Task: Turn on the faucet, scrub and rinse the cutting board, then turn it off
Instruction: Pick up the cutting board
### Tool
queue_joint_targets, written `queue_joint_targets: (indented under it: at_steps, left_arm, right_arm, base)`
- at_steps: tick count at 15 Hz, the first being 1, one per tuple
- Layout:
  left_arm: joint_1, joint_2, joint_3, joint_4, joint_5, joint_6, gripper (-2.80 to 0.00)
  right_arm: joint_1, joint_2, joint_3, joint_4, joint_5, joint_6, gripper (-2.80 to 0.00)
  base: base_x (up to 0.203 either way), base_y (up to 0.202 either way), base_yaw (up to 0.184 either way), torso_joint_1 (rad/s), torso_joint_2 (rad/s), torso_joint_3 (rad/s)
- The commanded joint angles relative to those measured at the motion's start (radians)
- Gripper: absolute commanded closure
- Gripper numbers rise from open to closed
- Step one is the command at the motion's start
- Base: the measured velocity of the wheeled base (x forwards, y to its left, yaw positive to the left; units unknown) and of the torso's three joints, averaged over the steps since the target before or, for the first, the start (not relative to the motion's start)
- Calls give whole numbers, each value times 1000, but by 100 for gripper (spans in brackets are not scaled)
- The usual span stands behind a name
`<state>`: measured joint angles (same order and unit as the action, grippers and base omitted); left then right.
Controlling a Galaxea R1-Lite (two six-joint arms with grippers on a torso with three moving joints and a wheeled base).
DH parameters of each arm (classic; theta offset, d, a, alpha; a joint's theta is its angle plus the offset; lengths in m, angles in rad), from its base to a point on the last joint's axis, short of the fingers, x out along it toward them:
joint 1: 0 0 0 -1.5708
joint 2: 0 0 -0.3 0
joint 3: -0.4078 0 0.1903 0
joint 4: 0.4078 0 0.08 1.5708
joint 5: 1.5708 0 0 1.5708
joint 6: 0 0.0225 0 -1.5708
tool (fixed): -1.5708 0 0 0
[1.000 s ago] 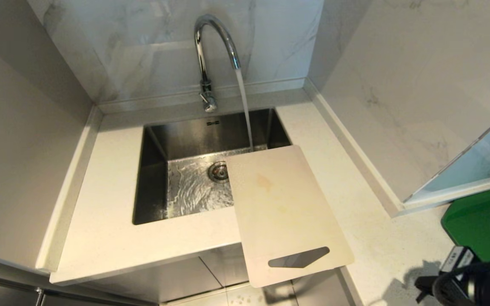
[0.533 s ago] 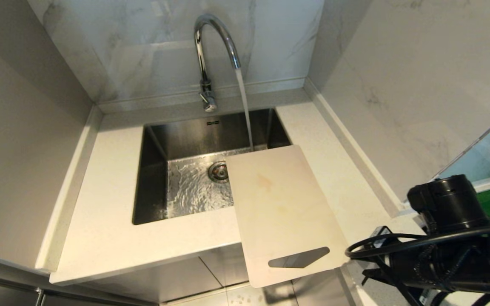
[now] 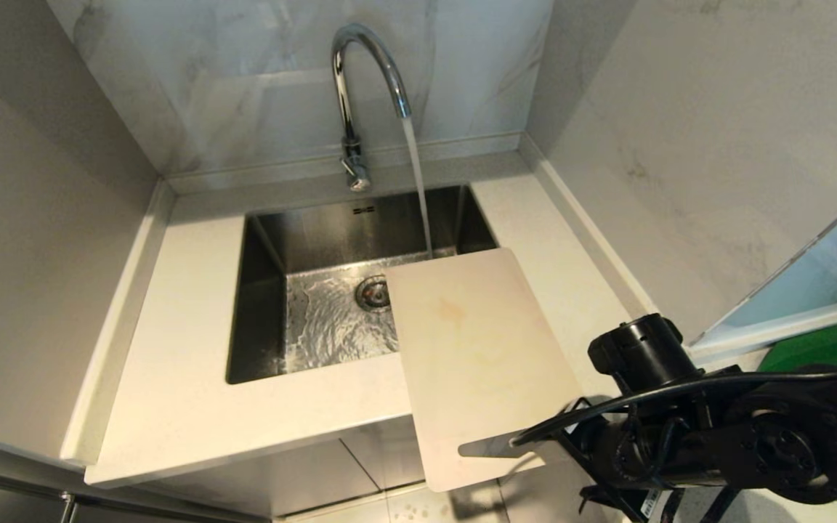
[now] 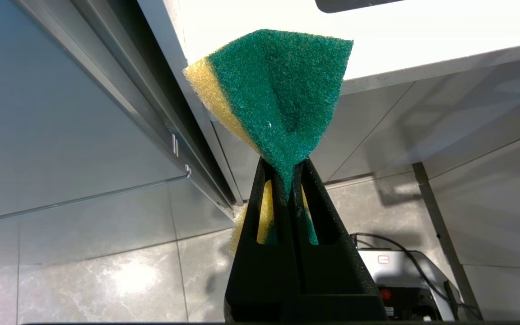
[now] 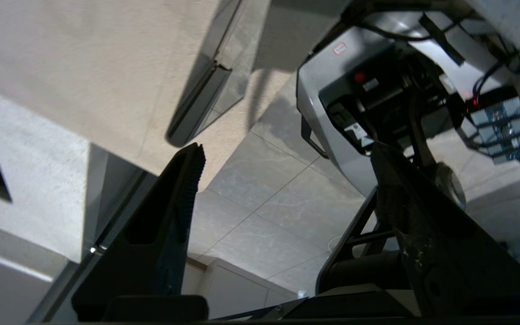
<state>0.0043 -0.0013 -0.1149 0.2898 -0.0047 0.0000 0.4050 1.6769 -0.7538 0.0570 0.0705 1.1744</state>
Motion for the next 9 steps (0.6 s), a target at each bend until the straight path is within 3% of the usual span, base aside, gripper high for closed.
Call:
queue_joint_targets:
  at_steps: [1,4,9]
  left_arm:
    - [0,1,0,2,0,0,0]
    - [0,1,0,2,0,0,0]
    - [0,1,0,2,0,0,0]
  right_arm:
    - [13,64,0,0,-9,46,-280]
    - [12,106,4,1,-84,73,-280]
    - [14,105,2,-7,-77,78,-280]
  base:
    - [0,0,0,0,0,0]
    - [0,0,0,0,0,0]
    - [0,0,0,0,0,0]
